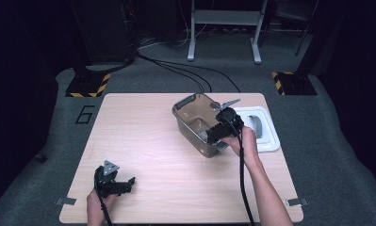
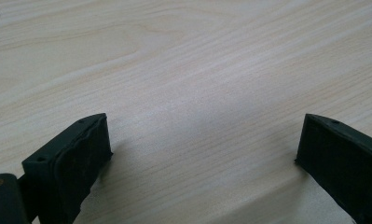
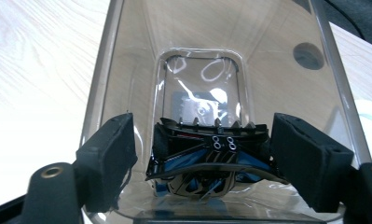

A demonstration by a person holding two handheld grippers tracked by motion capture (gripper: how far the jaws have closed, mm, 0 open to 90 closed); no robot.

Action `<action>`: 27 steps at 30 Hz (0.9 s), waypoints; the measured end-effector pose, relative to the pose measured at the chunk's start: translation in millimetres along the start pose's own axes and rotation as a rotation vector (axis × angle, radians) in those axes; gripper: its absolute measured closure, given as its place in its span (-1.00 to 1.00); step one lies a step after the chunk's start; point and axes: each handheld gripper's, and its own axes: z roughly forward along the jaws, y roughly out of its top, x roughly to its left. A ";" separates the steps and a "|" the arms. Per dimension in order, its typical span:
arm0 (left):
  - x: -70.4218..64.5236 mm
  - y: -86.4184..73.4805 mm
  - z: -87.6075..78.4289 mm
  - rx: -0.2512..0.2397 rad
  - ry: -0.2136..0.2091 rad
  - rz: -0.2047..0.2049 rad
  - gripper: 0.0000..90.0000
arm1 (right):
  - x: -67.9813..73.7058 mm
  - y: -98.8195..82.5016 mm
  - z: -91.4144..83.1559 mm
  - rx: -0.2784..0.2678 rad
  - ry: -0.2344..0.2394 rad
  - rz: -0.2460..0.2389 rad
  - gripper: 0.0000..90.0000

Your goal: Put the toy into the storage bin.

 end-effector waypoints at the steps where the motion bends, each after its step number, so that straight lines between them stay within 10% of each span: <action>1: 0.0 0.0 0.0 0.001 0.000 0.000 -0.94 | -0.1 -0.1 -0.3 -0.002 0.000 -0.005 -0.56; 16: 0.1 0.0 0.0 0.001 -0.001 0.001 -0.94 | -13.9 -8.8 -21.9 -0.082 -0.003 0.055 -0.83; 27: 0.0 0.1 0.0 0.000 -0.001 0.000 -0.94 | -49.7 -34.4 -50.4 -0.151 -0.062 0.158 -0.89</action>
